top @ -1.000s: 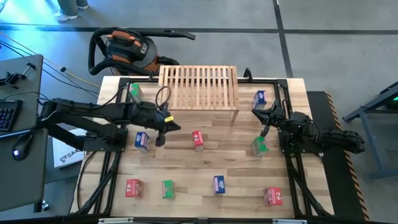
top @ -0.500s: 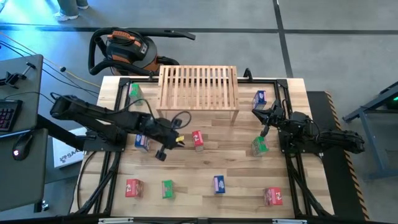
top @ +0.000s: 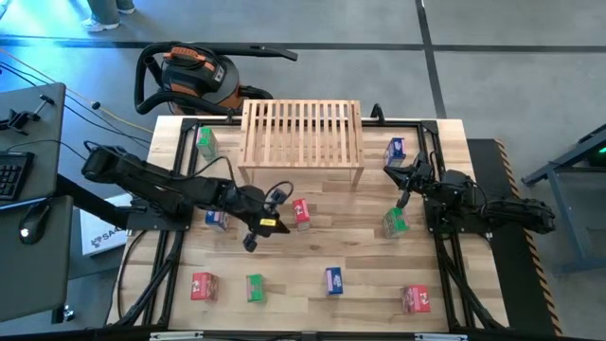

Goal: Stack cereal on shelf
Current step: Put the top red cereal box on the shelf

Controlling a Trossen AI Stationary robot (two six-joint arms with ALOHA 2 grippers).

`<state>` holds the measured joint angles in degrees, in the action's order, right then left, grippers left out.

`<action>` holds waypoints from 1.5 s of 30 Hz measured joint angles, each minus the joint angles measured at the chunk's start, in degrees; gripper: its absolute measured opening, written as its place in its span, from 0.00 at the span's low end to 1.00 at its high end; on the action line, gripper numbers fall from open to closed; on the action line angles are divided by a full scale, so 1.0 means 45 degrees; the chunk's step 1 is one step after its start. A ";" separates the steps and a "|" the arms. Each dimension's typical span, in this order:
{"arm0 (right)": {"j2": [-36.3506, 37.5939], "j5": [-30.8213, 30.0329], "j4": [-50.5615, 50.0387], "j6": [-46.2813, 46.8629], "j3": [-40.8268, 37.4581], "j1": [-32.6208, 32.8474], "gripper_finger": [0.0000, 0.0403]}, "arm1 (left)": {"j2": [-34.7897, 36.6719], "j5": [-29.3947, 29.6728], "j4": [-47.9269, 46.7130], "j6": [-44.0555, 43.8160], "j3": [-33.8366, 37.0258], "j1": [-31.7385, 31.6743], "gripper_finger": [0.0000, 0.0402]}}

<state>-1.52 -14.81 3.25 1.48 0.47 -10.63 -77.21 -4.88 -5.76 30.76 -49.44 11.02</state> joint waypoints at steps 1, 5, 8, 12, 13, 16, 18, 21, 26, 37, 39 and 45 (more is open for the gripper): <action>0.0000 0.0000 -0.0003 0.0000 -0.0003 0.0000 0.00 | 0.0000 -0.0001 0.0012 -0.0004 0.0019 0.0001 0.00; 0.0000 0.0000 0.0000 0.0000 0.0000 0.0000 0.00 | 0.0000 0.0010 0.0324 -0.0367 0.0021 -0.0009 0.00; 0.0000 0.0000 0.0000 0.0000 0.0000 0.0000 0.00 | 0.0000 0.0013 0.0810 -0.0703 0.0021 -0.0038 0.00; -0.0001 0.0000 -0.0001 0.0000 -0.0003 0.0000 0.00 | 0.0000 0.0014 0.1311 -0.1211 0.0021 -0.0111 0.00; -0.0003 0.0000 -0.0001 0.0000 -0.0003 0.0000 0.00 | 0.0000 0.0013 0.1380 -0.1331 0.0021 -0.0111 0.00; 0.0000 0.0000 0.0000 0.0000 -0.0002 0.0000 0.00 | 0.0044 0.0020 0.1721 -0.1717 0.0021 -0.0089 0.00; 0.0000 0.0000 0.0000 0.0000 -0.0002 0.0000 0.00 | 0.0276 0.0042 0.1743 -0.1950 0.0021 -0.0018 0.00; 0.0000 0.0000 -0.0001 0.0000 -0.0004 0.0000 0.00 | 0.0696 0.0029 0.1245 -0.2142 0.0020 -0.0004 0.00; -0.0005 0.0000 -0.0002 0.0000 -0.0005 0.0000 0.00 | 0.1001 0.0227 0.1285 -0.3483 0.0020 -0.0010 0.00; -0.0005 0.0000 -0.0001 0.0000 0.0000 0.0000 0.00 | 0.1350 0.2544 -0.1017 -0.4135 -0.0416 0.0221 0.00; -0.0005 0.0000 -0.0005 0.0000 -0.0001 0.0000 0.00 | 0.1721 0.3193 -0.1589 -0.4391 -0.0800 0.0281 0.00; -0.0005 0.0000 -0.0005 0.0000 -0.0005 0.0000 0.00 | 0.2555 0.3307 -0.1927 -0.5142 -0.0739 0.0309 0.00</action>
<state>-1.54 -14.81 3.22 1.48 0.45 -10.63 -65.71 10.00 -14.43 7.63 -52.76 12.41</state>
